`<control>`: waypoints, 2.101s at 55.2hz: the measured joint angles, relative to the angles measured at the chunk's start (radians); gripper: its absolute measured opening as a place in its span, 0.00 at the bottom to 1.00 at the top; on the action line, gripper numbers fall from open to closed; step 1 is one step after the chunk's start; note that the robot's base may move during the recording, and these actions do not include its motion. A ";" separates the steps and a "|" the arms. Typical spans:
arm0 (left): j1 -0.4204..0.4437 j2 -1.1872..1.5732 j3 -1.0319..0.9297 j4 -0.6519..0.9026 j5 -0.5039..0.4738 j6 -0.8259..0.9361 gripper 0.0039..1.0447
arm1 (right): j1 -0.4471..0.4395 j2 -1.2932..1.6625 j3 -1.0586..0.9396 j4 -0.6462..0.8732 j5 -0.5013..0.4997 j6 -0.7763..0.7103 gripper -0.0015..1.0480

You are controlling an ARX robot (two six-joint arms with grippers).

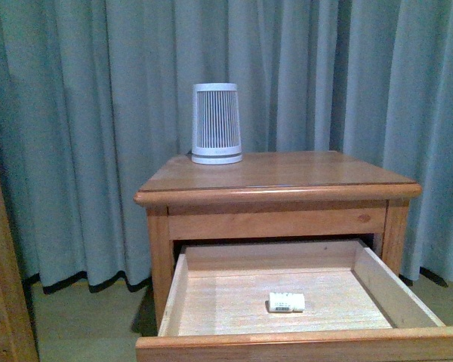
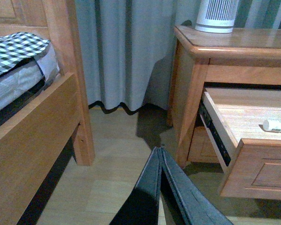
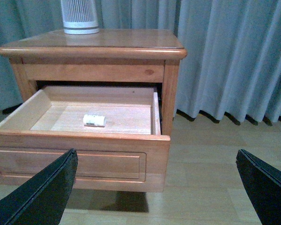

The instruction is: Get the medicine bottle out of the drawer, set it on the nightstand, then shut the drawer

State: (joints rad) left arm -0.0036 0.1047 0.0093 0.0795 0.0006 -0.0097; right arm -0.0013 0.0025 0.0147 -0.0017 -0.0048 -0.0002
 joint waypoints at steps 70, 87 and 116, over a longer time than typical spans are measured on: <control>0.000 -0.099 0.000 -0.079 -0.001 0.002 0.94 | 0.185 1.319 0.841 0.176 0.031 -0.013 1.00; 0.000 -0.099 0.000 -0.079 -0.001 0.002 0.94 | 0.332 1.826 1.012 0.225 0.219 -0.027 1.00; 0.000 -0.099 0.000 -0.079 -0.001 0.002 0.94 | 0.320 2.049 1.267 0.032 0.048 -0.286 1.00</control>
State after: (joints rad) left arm -0.0036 0.0059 0.0093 0.0002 -0.0002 -0.0078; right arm 0.3191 2.0510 1.2819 0.0299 0.0429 -0.2867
